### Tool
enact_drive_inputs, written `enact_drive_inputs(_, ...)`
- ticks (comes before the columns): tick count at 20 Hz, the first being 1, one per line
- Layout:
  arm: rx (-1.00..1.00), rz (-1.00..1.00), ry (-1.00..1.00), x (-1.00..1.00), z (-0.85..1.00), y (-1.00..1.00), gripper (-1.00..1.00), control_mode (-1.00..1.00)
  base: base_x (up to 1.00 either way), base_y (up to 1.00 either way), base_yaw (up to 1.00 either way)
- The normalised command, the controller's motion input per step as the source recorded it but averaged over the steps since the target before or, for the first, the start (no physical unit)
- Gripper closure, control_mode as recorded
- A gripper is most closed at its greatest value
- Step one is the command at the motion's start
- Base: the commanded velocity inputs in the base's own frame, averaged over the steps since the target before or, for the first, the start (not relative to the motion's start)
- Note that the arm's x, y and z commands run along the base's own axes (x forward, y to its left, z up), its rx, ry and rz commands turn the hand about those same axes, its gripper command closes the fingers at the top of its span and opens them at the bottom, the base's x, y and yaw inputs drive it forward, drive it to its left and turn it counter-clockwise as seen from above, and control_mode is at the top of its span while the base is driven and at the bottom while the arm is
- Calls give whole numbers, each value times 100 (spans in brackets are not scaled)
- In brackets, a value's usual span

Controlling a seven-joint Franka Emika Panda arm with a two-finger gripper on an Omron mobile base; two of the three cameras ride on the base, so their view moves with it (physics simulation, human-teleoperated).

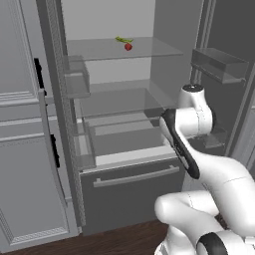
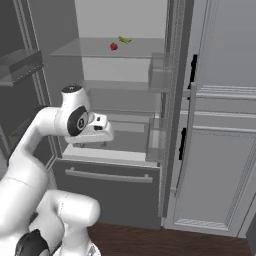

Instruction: Take the strawberry from the fridge and place it on top of the pancake, located on the dining counter.

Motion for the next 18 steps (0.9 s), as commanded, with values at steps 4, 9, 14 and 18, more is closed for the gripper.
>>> enact_drive_inputs(4,21,-30,1,-7,2,-3,-100,-100,0,0,0)
enact_drive_inputs(9,1,-31,-13,-56,21,2,-100,-100,0,0,0)
enact_drive_inputs(14,0,-22,-28,-69,27,8,-100,-100,0,0,0)
enact_drive_inputs(18,-1,-6,-17,-42,31,20,-100,-100,0,0,0)
